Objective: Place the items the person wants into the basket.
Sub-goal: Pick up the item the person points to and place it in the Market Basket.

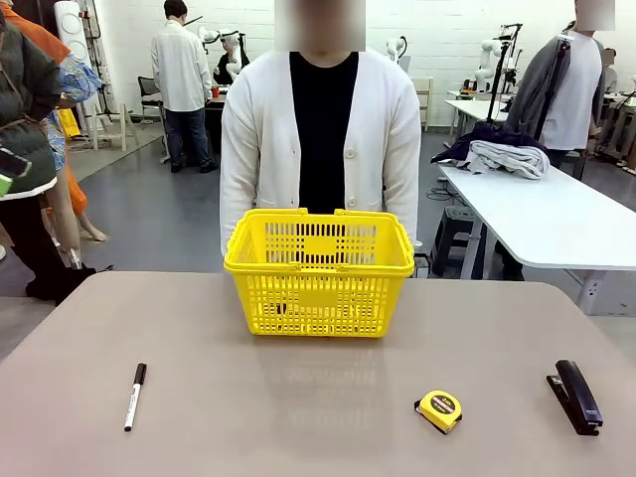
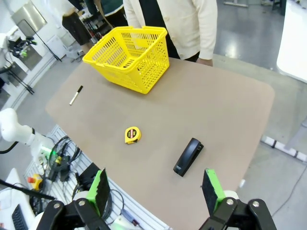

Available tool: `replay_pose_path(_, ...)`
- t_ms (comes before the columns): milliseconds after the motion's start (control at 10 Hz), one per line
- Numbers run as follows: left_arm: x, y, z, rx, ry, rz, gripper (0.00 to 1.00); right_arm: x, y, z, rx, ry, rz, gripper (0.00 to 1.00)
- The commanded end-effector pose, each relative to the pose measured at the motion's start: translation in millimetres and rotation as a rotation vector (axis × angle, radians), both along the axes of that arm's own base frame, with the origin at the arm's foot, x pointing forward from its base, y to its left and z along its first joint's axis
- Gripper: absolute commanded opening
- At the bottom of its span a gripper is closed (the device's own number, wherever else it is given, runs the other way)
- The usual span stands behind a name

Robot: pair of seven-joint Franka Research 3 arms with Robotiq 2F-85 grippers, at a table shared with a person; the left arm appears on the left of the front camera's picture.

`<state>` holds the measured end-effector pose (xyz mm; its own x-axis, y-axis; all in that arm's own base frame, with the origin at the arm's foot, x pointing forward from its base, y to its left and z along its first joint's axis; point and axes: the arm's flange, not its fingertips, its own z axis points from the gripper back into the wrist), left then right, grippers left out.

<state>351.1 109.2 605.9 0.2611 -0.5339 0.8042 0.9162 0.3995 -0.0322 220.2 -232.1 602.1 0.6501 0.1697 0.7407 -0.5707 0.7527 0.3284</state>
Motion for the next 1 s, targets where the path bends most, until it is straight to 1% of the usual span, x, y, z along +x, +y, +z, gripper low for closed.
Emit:
replay_pose_path(0,1,14,-19,-0.048,-0.028,0.005,1.0,0,0,1,0.017,-0.02,0.013,1.0)
replay_pose_path(300,-2,31,-35,-0.099,-0.032,-0.052,1.0,0,0,1,0.017,-0.02,0.013,1.0)
replay_pose_path(500,0,31,-38,-0.114,-0.005,-0.095,1.0,0,0,1,0.017,-0.02,0.013,1.0)
replay_pose_path(700,-1,26,-39,-0.133,0.003,-0.102,1.0,0,0,1,0.017,-0.02,0.013,1.0)
replay_pose_path(900,-3,26,-41,-0.108,0.011,-0.084,1.0,0,0,1,0.017,-0.02,0.013,1.0)
